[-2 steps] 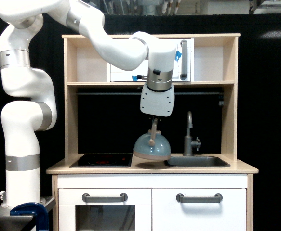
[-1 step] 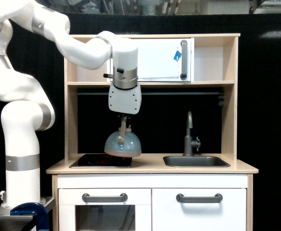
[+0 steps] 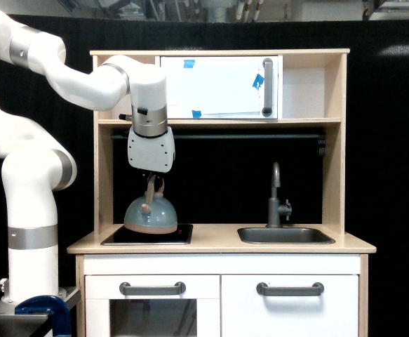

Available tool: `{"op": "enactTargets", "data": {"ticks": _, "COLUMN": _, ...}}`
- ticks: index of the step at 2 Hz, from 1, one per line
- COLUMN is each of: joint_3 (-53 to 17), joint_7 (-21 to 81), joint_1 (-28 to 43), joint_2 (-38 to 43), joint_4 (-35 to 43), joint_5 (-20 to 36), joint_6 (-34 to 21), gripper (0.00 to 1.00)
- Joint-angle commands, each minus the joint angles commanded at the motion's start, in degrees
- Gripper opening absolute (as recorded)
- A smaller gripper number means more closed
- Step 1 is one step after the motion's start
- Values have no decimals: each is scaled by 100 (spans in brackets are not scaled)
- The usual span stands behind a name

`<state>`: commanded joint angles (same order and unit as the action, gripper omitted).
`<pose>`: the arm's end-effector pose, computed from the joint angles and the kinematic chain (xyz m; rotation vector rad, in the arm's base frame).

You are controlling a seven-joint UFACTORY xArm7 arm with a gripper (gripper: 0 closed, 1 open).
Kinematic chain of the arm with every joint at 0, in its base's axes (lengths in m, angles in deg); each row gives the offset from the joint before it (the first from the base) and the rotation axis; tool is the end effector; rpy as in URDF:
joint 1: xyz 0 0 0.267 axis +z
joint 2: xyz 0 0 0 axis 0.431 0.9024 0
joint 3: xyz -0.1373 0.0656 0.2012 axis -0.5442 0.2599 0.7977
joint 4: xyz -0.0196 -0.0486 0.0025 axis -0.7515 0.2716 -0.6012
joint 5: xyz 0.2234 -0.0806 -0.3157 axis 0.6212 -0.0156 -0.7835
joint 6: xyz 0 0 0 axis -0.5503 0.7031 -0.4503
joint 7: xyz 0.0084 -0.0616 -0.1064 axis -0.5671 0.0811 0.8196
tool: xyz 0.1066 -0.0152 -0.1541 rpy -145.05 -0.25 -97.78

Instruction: Place the teapot on the stove

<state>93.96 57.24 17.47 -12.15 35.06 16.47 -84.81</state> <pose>0.2937 0.1669 0.1670 -1.9500 -1.6417 -0.5177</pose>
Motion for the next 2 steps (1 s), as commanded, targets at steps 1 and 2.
{"op": "enactTargets", "data": {"ticks": 1, "joint_3": 197, "joint_7": -387, "joint_1": 679, "joint_2": -187, "joint_4": -367, "joint_5": 357, "joint_6": 549, "gripper": 0}}
{"op": "enactTargets", "data": {"ticks": 2, "joint_3": 277, "joint_7": -508, "joint_1": 1079, "joint_2": 183, "joint_4": -292, "joint_5": 538, "joint_6": 1043, "gripper": 0}}
